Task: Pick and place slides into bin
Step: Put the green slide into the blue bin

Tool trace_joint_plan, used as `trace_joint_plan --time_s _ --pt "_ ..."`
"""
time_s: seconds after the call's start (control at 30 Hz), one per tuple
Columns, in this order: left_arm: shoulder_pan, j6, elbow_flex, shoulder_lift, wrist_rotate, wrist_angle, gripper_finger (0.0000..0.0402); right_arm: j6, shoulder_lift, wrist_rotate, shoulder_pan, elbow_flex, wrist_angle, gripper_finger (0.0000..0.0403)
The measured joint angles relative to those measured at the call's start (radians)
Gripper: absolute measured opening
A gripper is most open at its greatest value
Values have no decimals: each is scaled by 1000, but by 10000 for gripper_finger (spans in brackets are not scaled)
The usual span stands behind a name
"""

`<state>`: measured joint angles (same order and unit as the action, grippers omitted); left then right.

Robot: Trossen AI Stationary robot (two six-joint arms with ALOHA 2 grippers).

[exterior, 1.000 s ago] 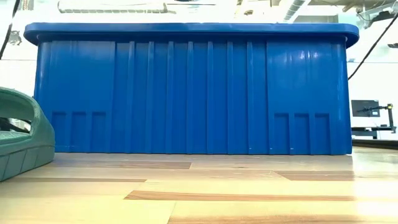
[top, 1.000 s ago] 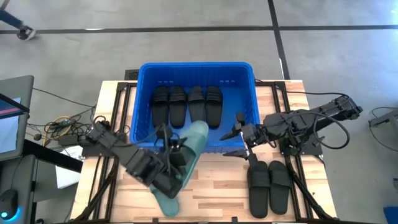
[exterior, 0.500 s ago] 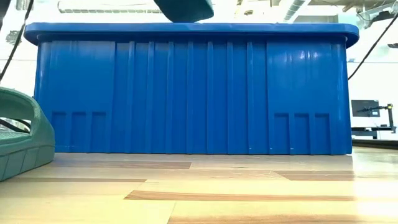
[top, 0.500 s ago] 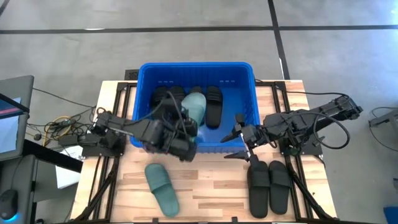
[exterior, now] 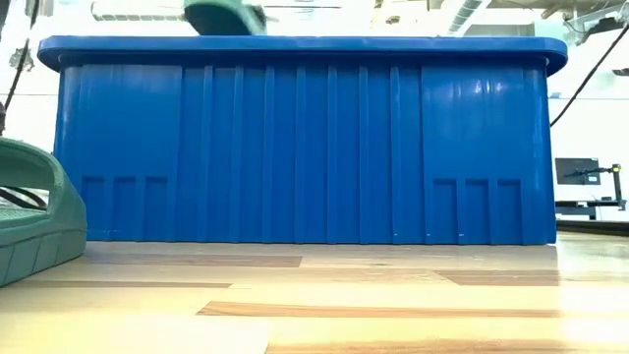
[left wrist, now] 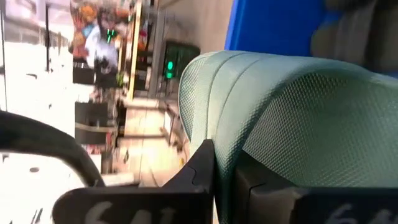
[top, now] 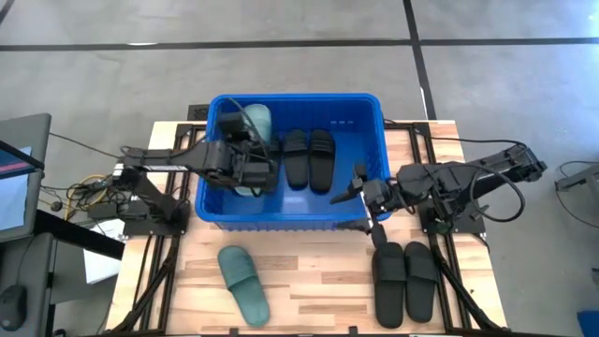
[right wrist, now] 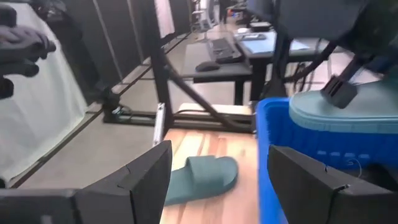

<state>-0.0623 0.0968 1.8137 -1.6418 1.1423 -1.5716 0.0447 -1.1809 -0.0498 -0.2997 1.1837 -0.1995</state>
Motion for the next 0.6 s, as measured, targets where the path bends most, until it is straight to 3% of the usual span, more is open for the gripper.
trace_joint_plan --time_s 0.23,0.6 --pt "69 48 -346 208 10 154 0 -27 0 0 90 0 32 249" --pt "109 -162 -732 382 -38 583 0 -27 0 0 245 0 75 249"
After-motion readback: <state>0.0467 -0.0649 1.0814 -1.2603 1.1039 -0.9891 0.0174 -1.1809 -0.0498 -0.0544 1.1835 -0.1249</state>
